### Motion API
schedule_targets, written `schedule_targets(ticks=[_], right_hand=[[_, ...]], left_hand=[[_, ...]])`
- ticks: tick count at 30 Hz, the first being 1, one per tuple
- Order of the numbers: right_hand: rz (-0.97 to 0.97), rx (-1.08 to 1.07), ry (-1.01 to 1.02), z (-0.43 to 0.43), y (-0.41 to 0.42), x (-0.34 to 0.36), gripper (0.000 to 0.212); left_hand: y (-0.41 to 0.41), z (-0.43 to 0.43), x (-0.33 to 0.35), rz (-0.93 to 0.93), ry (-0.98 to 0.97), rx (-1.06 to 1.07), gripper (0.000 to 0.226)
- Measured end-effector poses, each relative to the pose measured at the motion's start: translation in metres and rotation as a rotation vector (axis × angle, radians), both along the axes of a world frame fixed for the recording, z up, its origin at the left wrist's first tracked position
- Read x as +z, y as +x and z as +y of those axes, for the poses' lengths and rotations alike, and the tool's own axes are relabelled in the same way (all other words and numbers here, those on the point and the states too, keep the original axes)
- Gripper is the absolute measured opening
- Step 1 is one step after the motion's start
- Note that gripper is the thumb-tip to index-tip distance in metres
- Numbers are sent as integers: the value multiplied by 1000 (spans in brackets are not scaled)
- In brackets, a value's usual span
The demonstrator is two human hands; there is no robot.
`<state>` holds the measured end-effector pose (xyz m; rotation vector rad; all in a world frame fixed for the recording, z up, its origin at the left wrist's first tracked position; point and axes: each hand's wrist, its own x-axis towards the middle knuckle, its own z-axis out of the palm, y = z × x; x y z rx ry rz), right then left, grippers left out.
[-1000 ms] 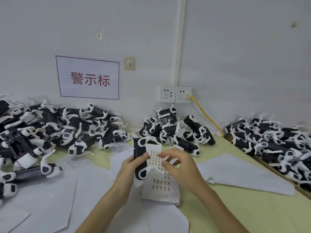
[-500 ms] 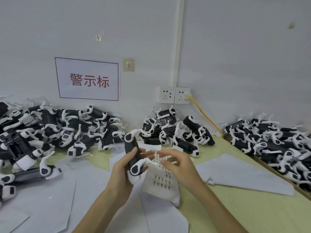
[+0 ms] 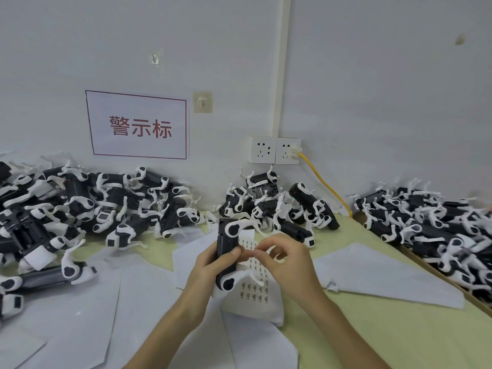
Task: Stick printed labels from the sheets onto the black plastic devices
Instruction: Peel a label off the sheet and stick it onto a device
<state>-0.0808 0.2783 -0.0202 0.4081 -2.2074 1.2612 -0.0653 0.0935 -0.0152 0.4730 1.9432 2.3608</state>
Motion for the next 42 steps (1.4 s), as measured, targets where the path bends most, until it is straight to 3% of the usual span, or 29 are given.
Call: schedule_targets(ticks=[3,11,15,19,22,29,42], right_hand=[[-14,-21,19,0,-1,-1,21],[53,-53,90,-1,-1,-4,19],[-21,-47,-76,3,-1,2,15],[-247,234,-342,8,3,14,5],[-359,318,-342,5,6,13,3],[-392,311,-375,-4,9,10,3],[-351,217,-403,-16,11,7,7]], left_hand=[[0,1,0,10,-25,-6,18],[1,9,-9,59,-93,-18,31],[-1,7,-10,54,-100,11,41],[-3,6,-11,19,-102,67,47],[-7,6,-15,-43,-92,59,53],[-9,7,-21,-170,-139,9,40],[-3,16,-25,-68,-260,58,32]])
